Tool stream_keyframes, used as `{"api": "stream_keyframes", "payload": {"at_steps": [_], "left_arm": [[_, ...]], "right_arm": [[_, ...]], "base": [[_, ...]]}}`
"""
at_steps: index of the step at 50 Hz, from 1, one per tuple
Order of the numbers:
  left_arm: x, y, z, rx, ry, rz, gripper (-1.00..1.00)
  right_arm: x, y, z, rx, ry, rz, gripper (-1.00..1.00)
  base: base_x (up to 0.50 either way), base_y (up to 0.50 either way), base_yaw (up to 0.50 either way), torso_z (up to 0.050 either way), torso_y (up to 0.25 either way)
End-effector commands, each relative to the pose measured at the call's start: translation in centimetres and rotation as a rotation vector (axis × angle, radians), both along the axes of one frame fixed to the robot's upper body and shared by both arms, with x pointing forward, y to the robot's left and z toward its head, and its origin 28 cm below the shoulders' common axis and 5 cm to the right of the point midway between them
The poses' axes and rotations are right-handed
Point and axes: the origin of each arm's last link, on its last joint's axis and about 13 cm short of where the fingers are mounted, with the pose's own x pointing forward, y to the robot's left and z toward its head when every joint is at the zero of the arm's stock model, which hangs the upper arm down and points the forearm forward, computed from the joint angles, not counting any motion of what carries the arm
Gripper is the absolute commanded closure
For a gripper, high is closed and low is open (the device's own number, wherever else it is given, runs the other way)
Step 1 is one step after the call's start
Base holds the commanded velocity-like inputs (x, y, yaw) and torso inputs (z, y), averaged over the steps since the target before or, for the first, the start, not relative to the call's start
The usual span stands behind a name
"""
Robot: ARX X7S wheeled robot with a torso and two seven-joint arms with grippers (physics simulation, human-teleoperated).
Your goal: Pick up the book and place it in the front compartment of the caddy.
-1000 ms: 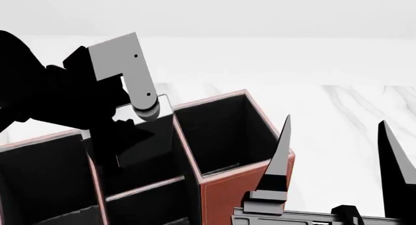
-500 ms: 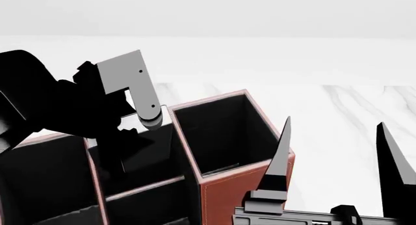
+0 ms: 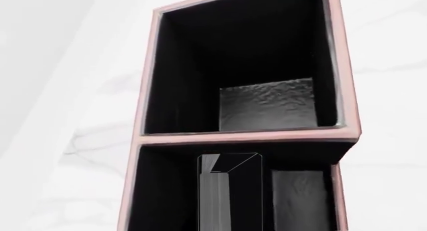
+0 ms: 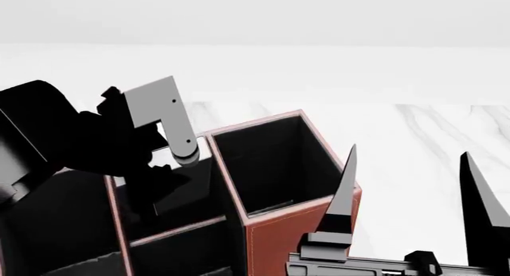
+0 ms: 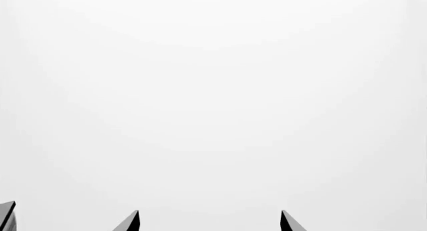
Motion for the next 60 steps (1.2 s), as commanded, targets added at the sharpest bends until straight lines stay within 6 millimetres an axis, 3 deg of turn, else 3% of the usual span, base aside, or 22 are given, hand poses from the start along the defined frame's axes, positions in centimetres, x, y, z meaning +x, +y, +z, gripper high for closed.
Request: {"api": "stream_keyframes", "payload": {"at_steps": [1,60], "left_arm": [[0.9,-0.6,-0.5,-0.054,-0.062,-0.046,1.00],[2.4,-0.5,-5.6,-0.028,0.017,-0.033,1.00]], "right_arm": [[0.0,-0.3,0.2,0.012,-0.021,-0.003,-1.00],[0.6,-0.2,-0.6,0.009,0.010,-0.001,-1.00]], "base": [[0.00,0.00,0.00,0.000,0.000],[0.00,0.00,0.00,0.000,0.001]]}}
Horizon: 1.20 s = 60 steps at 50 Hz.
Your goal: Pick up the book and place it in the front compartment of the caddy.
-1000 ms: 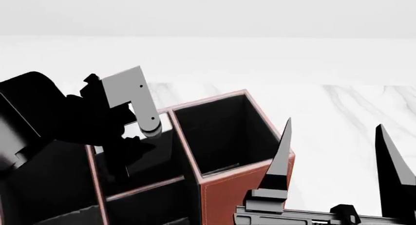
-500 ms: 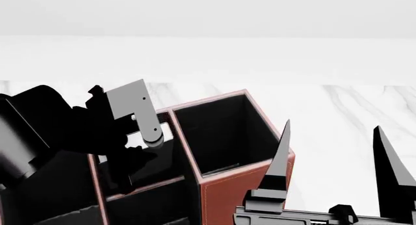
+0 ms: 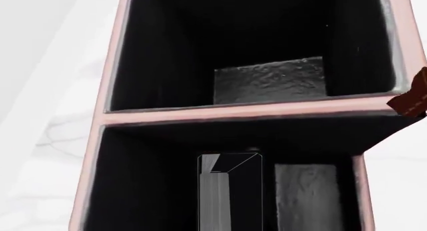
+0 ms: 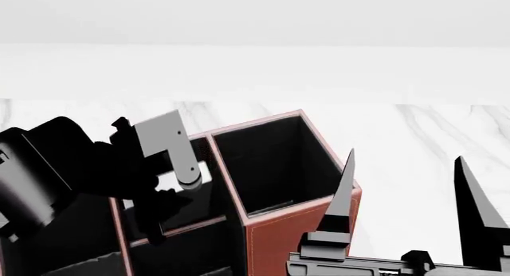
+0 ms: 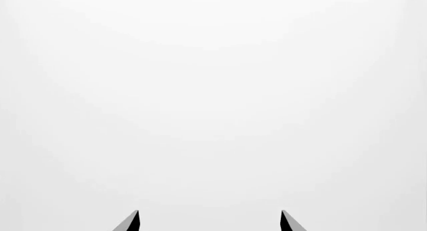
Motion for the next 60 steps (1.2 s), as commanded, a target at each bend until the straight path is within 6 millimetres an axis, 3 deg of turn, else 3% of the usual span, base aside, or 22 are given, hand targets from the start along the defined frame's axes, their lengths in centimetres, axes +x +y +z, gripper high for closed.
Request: {"api": "stream_keyframes", "payload": {"at_steps": [1,28,37,38,60], "left_arm": [[0.7,-1.0,-0.4,-0.032,-0.019,-0.041,1.00],[1.0,-1.1,-2.2,-0.034,0.003,-0.044,1.00],[1.2,-1.2,-2.0,-0.021,-0.008,-0.033,1.00],[1.3,-1.1,-2.1,-0.018,-0.007,-0.034,-1.00],[1.1,-0.9,-1.6,-0.014,-0.007,-0.015,-1.00]], "right_arm": [[0.1,-0.2,0.1,0.012,-0.015,0.003,-1.00],[0.4,-0.1,-0.4,0.010,0.001,0.004,-1.00],[0.4,-0.1,-0.4,0.010,-0.001,0.004,-1.00],[0.3,-0.1,-0.3,0.011,-0.002,0.003,-1.00],[0.3,0.0,-0.3,0.011,-0.002,0.006,-1.00]], "base": [[0.00,0.00,0.00,0.000,0.000],[0.00,0.00,0.00,0.000,0.001],[0.00,0.00,0.00,0.000,0.001],[0.00,0.00,0.00,0.000,0.000],[0.00,0.00,0.00,0.000,0.000]]}}
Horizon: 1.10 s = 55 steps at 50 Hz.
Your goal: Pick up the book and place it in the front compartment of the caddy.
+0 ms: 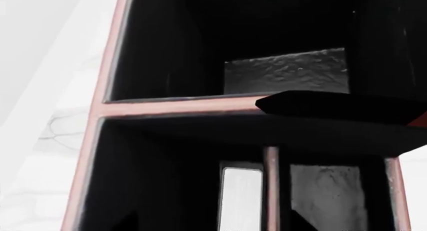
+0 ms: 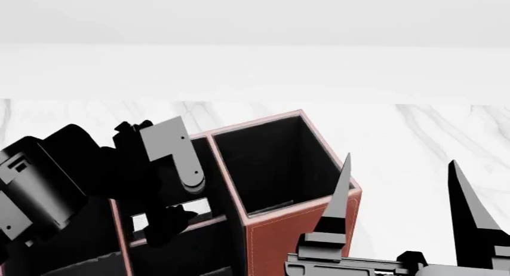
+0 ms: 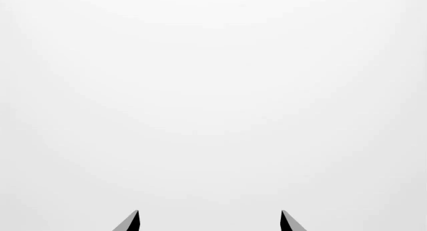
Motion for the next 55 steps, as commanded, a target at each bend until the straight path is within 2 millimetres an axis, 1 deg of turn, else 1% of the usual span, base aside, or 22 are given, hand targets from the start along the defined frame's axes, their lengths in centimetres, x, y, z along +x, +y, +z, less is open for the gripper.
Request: {"api": "stream_keyframes", "payload": {"at_steps": [1,11,15,17,19,21,23,24,25,27,29,32,36,37,39,41,45,54,55], "left_arm": [[0.0,-0.9,0.2,-0.025,0.005,-0.042,-1.00],[-0.7,-0.5,0.5,-0.029,0.000,-0.043,-1.00],[-1.9,-0.2,1.0,-0.038,-0.012,-0.051,-1.00],[-3.0,-0.1,0.9,-0.042,-0.014,-0.057,-1.00],[-3.4,-0.1,1.0,-0.029,-0.060,-0.067,-1.00],[-4.3,0.0,1.3,-0.051,-0.096,-0.061,-1.00],[-4.7,0.3,1.5,-0.043,-0.130,-0.058,-1.00],[-5.1,0.4,2.1,-0.116,-0.131,-0.021,-1.00],[-5.2,0.5,2.3,-0.117,-0.152,-0.025,-1.00],[-6.1,0.6,2.9,-0.160,-0.164,-0.030,-1.00],[-6.6,0.6,3.8,-0.259,-0.223,0.035,-1.00],[-7.3,0.8,4.2,-0.312,-0.262,0.052,-1.00],[-8.7,0.9,4.6,-0.406,-0.310,0.075,-1.00],[-8.9,0.9,4.6,-0.429,-0.353,0.121,-1.00],[-9.3,0.9,4.5,-0.468,-0.380,0.146,-1.00],[-10.5,0.9,4.6,-0.542,-0.402,0.139,-1.00],[-11.9,0.7,4.0,-0.590,-0.443,0.156,-1.00],[-14.8,0.6,2.8,-0.717,-0.465,0.155,-1.00],[-15.1,0.6,2.7,-0.710,-0.470,0.154,-1.00]], "right_arm": [[0.0,-0.1,0.3,0.012,-0.020,0.006,-1.00],[-0.1,-0.1,0.3,0.016,-0.021,0.006,-1.00],[0.0,-0.1,0.2,0.016,-0.019,0.006,-1.00],[-0.1,0.0,0.3,0.016,-0.021,0.008,-1.00],[-0.1,0.0,0.3,0.014,-0.021,0.010,-1.00],[-0.2,0.1,0.4,0.016,-0.024,0.012,-1.00],[-0.3,0.1,0.6,0.013,-0.027,0.014,-1.00],[-0.4,0.2,0.7,0.013,-0.032,0.016,-1.00],[-0.4,0.2,0.7,0.013,-0.033,0.016,-1.00],[-0.5,0.2,0.8,0.012,-0.035,0.017,-1.00],[-0.6,0.2,0.8,0.014,-0.038,0.016,-1.00],[-0.6,0.3,1.0,0.013,-0.040,0.019,-1.00],[-0.8,0.4,1.1,0.011,-0.044,0.023,-1.00],[-0.9,0.4,1.2,0.011,-0.046,0.022,-1.00],[-0.9,0.3,1.3,0.012,-0.049,0.021,-1.00],[-1.0,0.4,1.4,0.011,-0.050,0.021,-1.00],[-0.9,0.5,1.2,0.010,-0.048,0.025,-1.00],[-0.9,0.6,1.1,0.008,-0.047,0.027,-1.00],[-0.9,0.6,1.2,0.007,-0.047,0.027,-1.00]], "base": [[0.00,0.00,0.00,0.000,0.000],[0.00,0.00,0.00,0.000,0.000],[0.00,0.00,0.00,0.000,0.000],[0.00,0.00,0.00,0.000,0.000],[0.00,0.00,0.00,0.000,0.000],[0.00,0.00,0.00,0.000,0.000],[0.00,0.00,0.00,0.000,0.000],[0.00,0.00,0.00,0.000,0.000],[0.00,0.00,0.00,0.000,0.000],[0.00,0.00,0.00,0.000,0.000],[0.00,0.00,0.00,0.000,0.000],[0.00,0.00,0.00,0.000,0.000],[0.00,0.00,0.00,0.000,0.000],[0.00,0.00,0.00,0.000,0.000],[0.00,0.00,0.00,0.000,0.000],[0.00,0.00,0.00,0.000,0.000],[0.00,0.00,0.00,0.000,0.000],[0.00,0.00,0.00,0.000,0.000],[0.00,0.00,0.00,0.000,0.000]]}}
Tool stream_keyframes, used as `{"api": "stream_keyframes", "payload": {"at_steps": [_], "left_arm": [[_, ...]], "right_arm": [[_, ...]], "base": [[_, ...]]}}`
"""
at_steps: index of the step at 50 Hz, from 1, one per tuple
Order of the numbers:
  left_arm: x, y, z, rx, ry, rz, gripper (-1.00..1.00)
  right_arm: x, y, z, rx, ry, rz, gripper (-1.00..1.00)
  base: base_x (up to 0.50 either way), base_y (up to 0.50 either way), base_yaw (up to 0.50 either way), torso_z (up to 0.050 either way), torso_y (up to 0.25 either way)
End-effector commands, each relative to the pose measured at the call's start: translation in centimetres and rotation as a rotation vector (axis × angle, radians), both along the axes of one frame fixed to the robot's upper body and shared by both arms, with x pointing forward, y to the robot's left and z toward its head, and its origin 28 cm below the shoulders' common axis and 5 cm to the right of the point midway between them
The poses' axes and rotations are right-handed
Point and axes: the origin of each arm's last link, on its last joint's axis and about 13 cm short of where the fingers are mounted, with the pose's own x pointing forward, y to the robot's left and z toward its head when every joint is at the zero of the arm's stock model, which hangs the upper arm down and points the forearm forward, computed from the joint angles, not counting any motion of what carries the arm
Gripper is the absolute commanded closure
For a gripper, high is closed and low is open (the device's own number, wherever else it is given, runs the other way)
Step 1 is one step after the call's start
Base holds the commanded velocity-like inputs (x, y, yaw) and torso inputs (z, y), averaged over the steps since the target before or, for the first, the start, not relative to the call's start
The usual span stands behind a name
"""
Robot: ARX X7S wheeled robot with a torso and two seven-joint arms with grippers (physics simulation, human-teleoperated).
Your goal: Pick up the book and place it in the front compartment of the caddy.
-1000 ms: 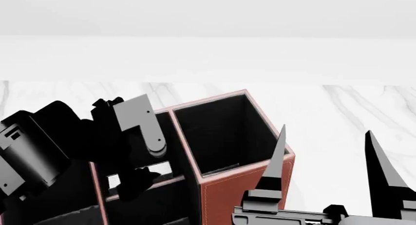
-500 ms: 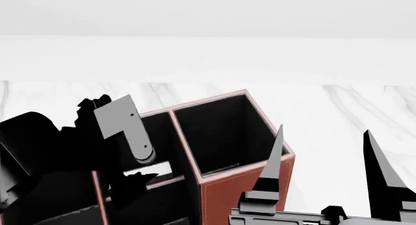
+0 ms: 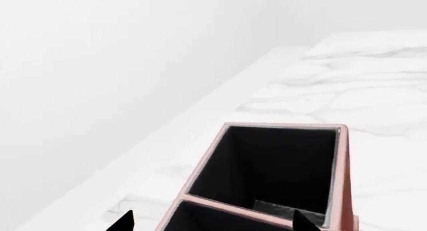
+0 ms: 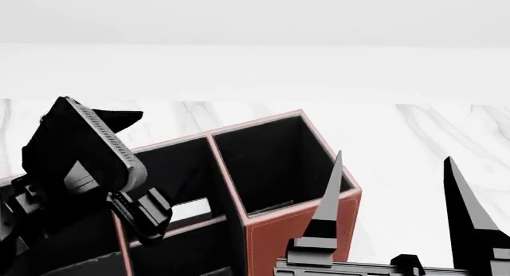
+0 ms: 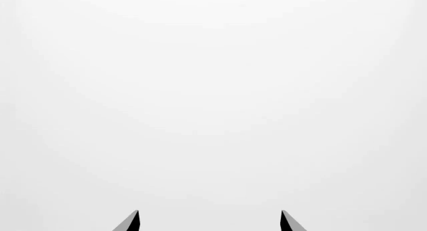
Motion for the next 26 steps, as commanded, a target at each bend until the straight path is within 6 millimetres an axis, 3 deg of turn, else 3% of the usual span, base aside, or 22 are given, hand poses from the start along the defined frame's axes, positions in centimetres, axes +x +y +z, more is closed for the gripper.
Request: {"api": "stream_keyframes", "payload": {"at_steps": [1,16,26], "left_arm": [[-4.0,-0.5,-0.9,-0.181,-0.095,-0.010,-1.00],[-7.1,-0.8,-2.4,-0.332,-0.266,0.075,-1.00],[-9.1,-0.6,-3.4,-0.403,-0.280,0.111,-1.00]], "right_arm": [[-0.1,0.0,0.3,0.009,-0.023,0.009,-1.00],[-0.4,0.0,0.9,0.008,-0.038,0.009,-1.00],[-0.3,0.0,0.8,0.007,-0.040,0.009,-1.00]], "base": [[0.00,0.00,0.00,0.000,0.000],[0.00,0.00,0.00,0.000,0.000],[0.00,0.00,0.00,0.000,0.000]]}}
